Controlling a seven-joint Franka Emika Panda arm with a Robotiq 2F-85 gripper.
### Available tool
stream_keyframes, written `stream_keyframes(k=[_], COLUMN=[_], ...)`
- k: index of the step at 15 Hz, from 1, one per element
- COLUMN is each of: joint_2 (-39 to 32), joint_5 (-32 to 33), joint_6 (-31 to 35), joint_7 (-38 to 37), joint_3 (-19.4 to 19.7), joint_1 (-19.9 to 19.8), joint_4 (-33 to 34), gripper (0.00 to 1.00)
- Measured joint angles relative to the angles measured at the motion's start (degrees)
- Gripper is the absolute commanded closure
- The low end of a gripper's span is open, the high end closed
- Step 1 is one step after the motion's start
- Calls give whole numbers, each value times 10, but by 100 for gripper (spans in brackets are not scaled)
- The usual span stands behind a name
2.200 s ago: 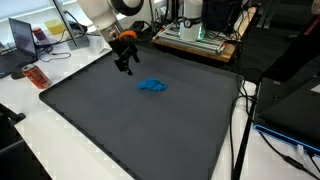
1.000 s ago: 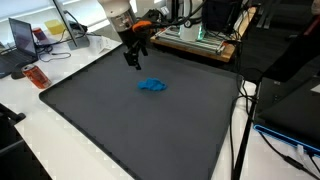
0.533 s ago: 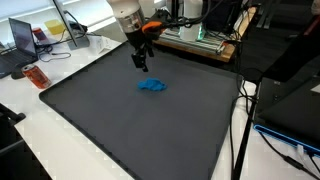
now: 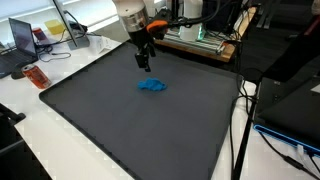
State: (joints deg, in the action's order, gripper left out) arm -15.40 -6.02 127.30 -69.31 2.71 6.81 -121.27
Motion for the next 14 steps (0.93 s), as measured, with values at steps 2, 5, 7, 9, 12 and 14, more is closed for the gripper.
stream_keyframes(k=[2,5,7,9,12,14], joint_2=[-1,-1,-1,0,0,0], joint_5=[5,33,58,88,135,166], joint_6=[0,-6,-16,-27,-46,-51], joint_7=[-9,-62,-116,-171,-238,-270], joint_3=[0,-1,-3,-8,-20,-29], joint_1=[1,15,31,48,72,84], joint_4=[0,1,2,3,8,12], gripper=[0,0,0,0,0,0])
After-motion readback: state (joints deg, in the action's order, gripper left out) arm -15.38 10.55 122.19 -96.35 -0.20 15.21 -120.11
